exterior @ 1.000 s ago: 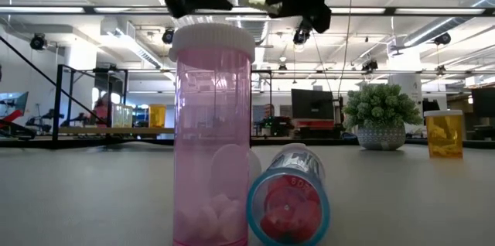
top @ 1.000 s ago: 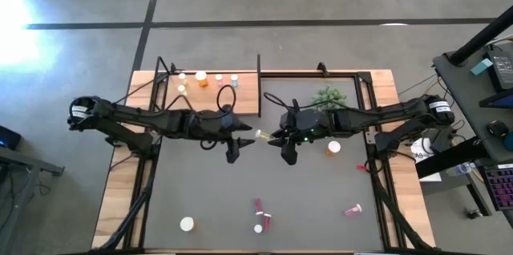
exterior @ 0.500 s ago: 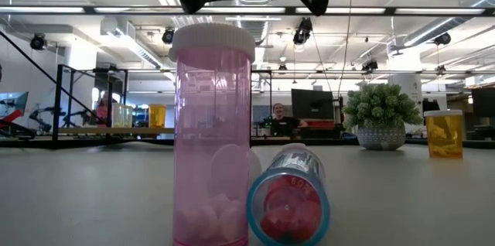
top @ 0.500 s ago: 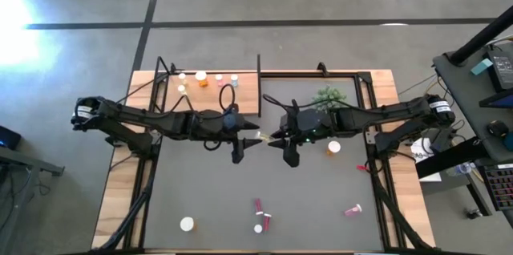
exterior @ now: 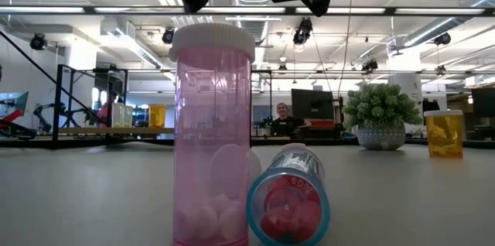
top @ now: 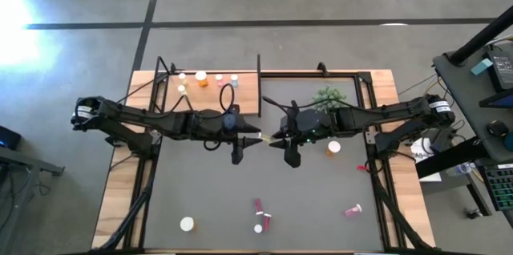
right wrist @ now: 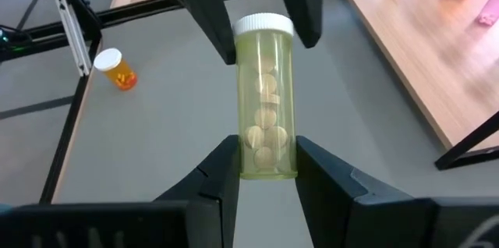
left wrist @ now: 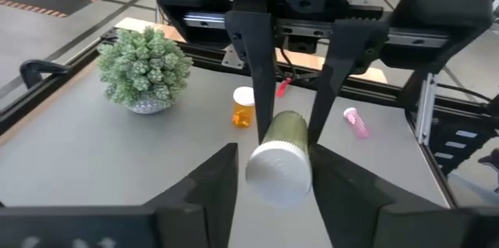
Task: Pick and place medicine bottles onto shelf by color
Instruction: Put the yellow pill bottle on the shelf aligned with the other yellow pill bottles
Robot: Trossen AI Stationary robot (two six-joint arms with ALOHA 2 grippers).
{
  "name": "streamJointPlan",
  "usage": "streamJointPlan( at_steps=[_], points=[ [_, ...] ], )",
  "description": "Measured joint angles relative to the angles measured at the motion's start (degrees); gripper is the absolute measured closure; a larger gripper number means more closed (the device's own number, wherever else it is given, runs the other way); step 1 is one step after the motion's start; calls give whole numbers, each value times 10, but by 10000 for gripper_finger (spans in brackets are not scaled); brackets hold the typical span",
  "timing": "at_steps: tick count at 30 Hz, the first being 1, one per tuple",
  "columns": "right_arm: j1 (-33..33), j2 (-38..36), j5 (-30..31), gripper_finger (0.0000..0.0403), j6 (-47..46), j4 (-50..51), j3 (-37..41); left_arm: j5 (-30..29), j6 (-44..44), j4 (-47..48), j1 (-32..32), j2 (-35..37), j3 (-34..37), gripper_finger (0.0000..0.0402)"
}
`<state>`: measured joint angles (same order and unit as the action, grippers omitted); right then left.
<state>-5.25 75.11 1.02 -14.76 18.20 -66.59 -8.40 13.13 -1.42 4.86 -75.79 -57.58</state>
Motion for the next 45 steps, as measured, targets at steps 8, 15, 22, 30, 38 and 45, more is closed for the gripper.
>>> streamJointPlan(
  at_steps=[8, 15, 22, 30, 38, 45],
  points=[
    [0, 0, 0, 303, 4, 1, 0, 3, 0, 1, 0, 0, 0, 303],
    [0, 0, 0, 303, -1, 1, 0, 3, 0, 1, 0, 0, 0, 302],
    [0, 0, -1, 280, -12, 56, -27, 2, 0, 2, 0, 0, 0, 302],
    [0, 0, -1, 206, -13, 175, -92, 2, 0, 0, 0, 1, 0, 302],
    [0, 0, 0, 177, -24, 306, -156, -3, 0, 53, -18, 10, 0, 302],
    [0, 0, 0, 177, -23, 317, -155, -38, 0, 243, -68, 31, -35, 301]
  ],
)
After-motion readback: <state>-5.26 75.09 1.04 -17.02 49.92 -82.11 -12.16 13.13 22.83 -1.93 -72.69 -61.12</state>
